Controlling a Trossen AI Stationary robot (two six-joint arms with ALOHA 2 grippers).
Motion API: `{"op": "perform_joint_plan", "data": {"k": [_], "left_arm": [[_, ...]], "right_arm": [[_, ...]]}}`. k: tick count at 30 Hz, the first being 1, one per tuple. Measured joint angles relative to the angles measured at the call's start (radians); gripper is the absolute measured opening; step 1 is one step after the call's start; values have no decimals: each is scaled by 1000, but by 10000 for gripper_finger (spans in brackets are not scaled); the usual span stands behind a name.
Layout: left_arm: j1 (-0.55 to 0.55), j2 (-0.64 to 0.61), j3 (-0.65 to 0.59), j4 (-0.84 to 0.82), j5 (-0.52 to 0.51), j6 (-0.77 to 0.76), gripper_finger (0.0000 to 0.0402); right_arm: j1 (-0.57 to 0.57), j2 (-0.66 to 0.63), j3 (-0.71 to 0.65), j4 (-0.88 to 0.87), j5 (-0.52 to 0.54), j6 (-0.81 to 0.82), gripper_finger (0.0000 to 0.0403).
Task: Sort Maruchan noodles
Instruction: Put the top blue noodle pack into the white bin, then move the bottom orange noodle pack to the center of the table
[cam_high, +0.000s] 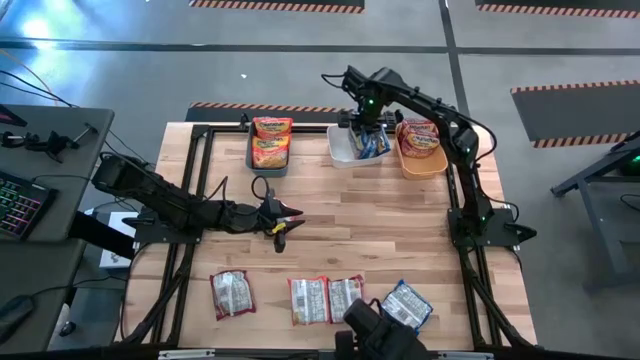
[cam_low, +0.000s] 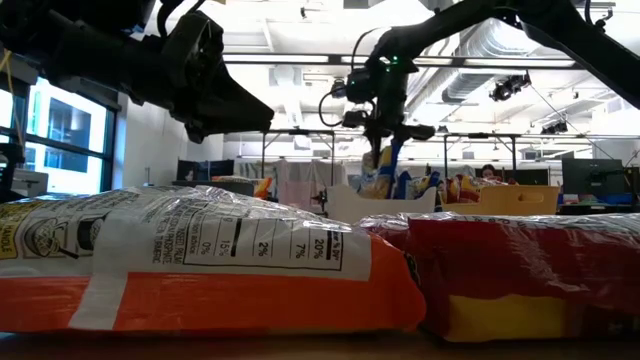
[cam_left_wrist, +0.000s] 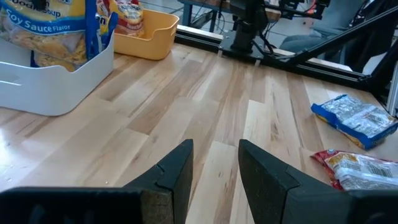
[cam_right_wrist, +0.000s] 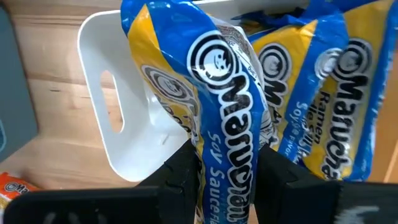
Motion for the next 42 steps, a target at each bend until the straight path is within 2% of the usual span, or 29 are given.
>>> {"op": "perform_joint_plan", "data": {"k": [10,13,18,23,26,36,42], "left_arm": [[0,0,0,-1,1,0,115],[0,0,0,-1,1,0,115],[0,0,0,-2,9,6,115],[0,0,0,-2,14,8,115],[0,0,0,-2,14,8,115],[0,0,0,-5,14,8,115],[0,0,0,-11,13,34,115]], "right_arm": [[-2,71,-1,42,1,-82,88],[-2,75,-1,52,25,-129,99],[8,75,7,53,97,-188,153],[13,75,10,56,108,-193,214],[13,75,10,53,107,-173,231],[4,8,24,24,134,-170,220],[12,-55,170,-103,219,-365,194]]}}
